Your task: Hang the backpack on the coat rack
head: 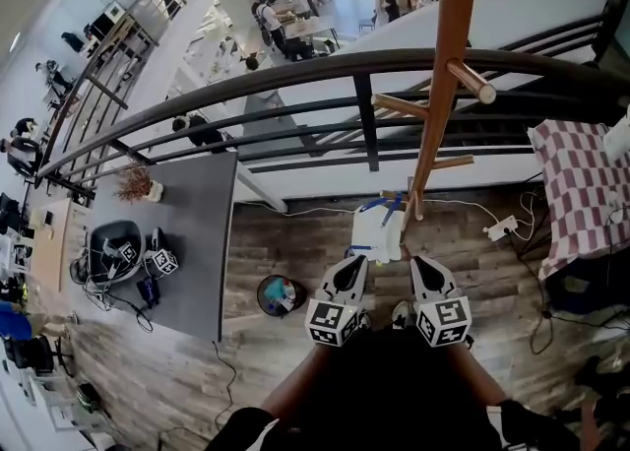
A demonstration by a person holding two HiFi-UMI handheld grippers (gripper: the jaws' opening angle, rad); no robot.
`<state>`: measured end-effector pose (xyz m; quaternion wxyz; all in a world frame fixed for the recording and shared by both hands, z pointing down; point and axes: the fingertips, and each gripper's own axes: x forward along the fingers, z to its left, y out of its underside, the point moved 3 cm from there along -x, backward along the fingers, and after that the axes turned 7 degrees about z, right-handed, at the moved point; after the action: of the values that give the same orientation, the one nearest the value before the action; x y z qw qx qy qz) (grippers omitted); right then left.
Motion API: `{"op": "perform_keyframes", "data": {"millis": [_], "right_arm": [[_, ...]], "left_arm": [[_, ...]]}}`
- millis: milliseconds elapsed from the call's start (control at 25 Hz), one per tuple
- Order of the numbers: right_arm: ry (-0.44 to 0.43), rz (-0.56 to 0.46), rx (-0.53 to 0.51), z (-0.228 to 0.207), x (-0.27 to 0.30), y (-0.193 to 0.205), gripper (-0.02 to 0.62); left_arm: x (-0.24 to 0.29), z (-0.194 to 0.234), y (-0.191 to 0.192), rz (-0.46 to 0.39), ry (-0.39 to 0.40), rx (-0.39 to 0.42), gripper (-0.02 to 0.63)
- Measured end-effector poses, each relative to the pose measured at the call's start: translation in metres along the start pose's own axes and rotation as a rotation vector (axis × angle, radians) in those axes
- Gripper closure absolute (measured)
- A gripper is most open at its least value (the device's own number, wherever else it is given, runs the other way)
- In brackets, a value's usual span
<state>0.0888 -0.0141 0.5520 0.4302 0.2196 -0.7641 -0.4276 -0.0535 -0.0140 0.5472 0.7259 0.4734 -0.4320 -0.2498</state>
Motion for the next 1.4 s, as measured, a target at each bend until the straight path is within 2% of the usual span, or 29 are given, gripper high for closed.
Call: {"op": "perform_keyframes", "data": {"millis": [520, 1000, 1400], "right_arm": [[-0.017, -0.007, -0.019, 0.003, 0.002, -0.005, 0.583], [-0.054, -0.01, -0.038, 0.008, 0.007, -0.008, 0.583], [-0.033, -0.016, -0.021, 0.004, 0.008, -0.006, 0.583]], "left_arm": [[0.004, 0.008, -0.002, -0.013, 0.003, -0.03, 0.597], [0.005, 0.009, -0.001, -0.001, -0.005, -0.017, 0.597], [0.005, 0.01, 0.0, 0.005, 0.003, -0.021, 0.597]]}}
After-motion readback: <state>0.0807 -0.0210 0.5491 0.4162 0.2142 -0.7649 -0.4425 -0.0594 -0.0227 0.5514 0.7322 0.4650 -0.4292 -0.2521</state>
